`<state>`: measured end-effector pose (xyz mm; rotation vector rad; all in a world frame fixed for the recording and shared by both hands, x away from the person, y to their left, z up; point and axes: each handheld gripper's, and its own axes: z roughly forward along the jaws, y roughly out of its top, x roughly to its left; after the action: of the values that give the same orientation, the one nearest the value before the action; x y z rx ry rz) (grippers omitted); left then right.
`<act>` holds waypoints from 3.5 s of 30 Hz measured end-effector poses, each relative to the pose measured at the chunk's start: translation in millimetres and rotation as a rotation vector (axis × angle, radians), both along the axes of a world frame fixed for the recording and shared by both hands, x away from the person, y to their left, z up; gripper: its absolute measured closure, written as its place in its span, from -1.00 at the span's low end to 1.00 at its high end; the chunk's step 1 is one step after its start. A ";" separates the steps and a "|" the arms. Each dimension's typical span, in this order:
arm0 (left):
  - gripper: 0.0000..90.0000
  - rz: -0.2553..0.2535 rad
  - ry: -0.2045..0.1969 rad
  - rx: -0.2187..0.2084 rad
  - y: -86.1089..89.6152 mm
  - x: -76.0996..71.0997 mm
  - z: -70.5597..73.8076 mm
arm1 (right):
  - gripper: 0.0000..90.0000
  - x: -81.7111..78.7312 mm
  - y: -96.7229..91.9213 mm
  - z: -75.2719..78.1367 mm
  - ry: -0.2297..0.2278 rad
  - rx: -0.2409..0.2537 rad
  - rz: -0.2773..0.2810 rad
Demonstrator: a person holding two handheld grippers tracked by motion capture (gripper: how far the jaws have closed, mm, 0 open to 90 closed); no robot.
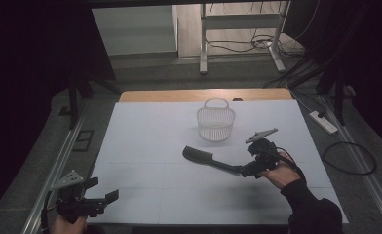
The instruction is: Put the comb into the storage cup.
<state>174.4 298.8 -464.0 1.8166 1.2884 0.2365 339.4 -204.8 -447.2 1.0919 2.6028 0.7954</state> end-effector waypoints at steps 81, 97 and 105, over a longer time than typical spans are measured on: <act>-1.00 -0.006 0.002 -0.016 1.3 0.5 -0.6 | 0.99 50.1 47.7 -51.3 0.138 -0.199 0.159; -1.00 -0.003 0.005 -0.022 1.9 0.9 -0.8 | 0.99 35.2 51.7 -50.3 0.153 -0.190 0.205; -1.00 -0.002 0.006 -0.023 1.9 1.1 -0.7 | 0.99 29.5 52.0 -48.1 0.159 -0.178 0.217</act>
<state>175.5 300.7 -464.7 1.8001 1.2889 0.2143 368.9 -152.8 -495.4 0.8669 2.8961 0.5224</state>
